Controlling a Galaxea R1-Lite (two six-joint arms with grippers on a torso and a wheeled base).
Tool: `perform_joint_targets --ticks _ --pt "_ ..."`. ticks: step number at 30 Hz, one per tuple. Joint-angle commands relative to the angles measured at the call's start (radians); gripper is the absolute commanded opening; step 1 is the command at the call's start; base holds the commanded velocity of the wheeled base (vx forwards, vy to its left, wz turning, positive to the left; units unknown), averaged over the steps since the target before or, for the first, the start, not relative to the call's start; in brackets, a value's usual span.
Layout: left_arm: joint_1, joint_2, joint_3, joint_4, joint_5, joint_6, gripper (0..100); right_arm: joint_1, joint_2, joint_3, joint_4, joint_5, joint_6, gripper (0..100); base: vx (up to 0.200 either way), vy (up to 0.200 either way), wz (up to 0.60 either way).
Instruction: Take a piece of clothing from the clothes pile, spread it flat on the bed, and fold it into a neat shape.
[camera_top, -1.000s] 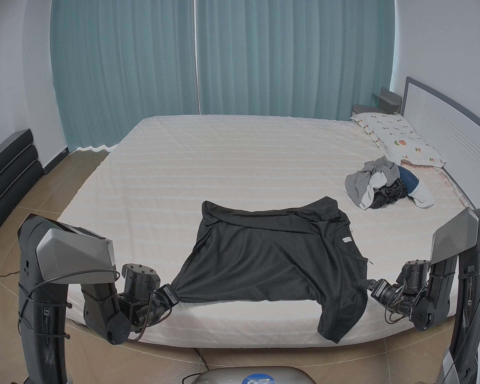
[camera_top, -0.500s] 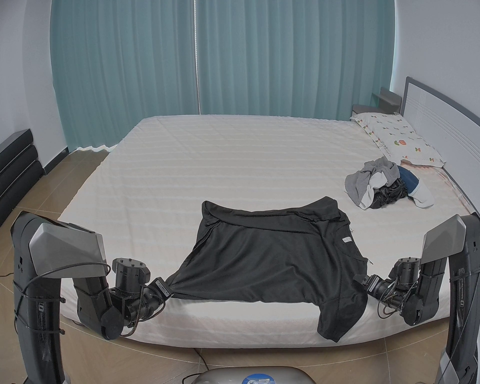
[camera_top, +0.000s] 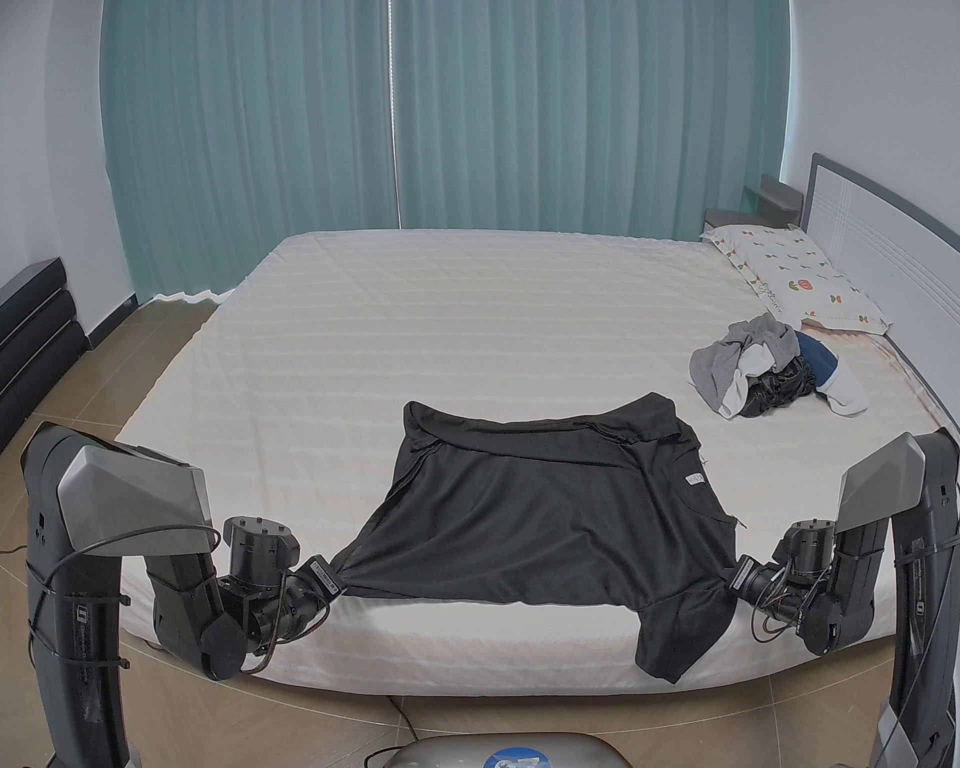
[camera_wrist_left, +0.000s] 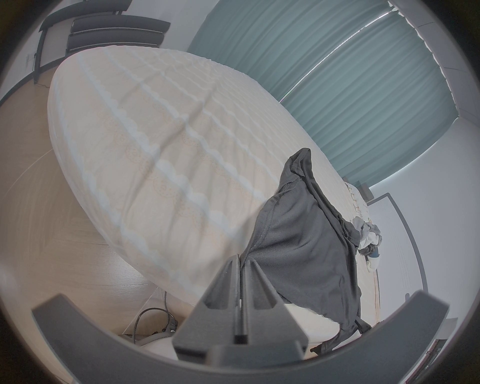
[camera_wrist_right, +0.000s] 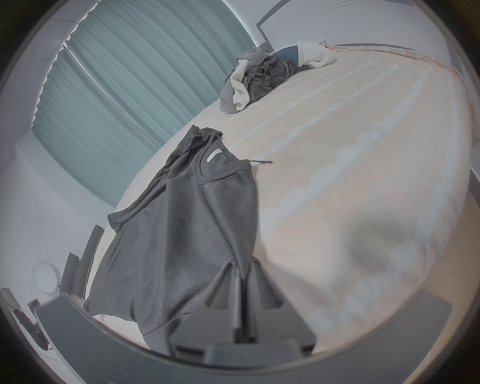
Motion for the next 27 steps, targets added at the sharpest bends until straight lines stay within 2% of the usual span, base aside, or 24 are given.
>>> perform_joint_targets --ticks 1,4,10,16,27 --pt "-0.003 0.000 0.004 0.004 0.000 0.002 0 -0.046 -0.028 0.049 -0.029 0.003 -0.002 0 0.000 0.000 0.00" --pt "-0.004 -0.002 0.009 0.006 0.000 0.004 0 -0.073 -0.046 0.074 -0.050 0.010 -0.006 0 0.000 0.000 0.00" --pt "-0.026 -0.003 0.066 0.007 0.000 0.085 0 -0.143 -0.109 0.126 -0.056 0.122 -0.026 0 0.000 0.000 0.00" --pt "-0.095 -0.019 0.109 0.026 0.003 0.090 0 -0.185 -0.100 0.107 -0.046 0.130 -0.063 0 0.000 0.000 0.00" --pt "-0.112 -0.042 0.104 0.096 0.005 0.091 0 -0.224 -0.068 0.068 -0.036 0.136 -0.080 0 0.000 0.000 0.00"
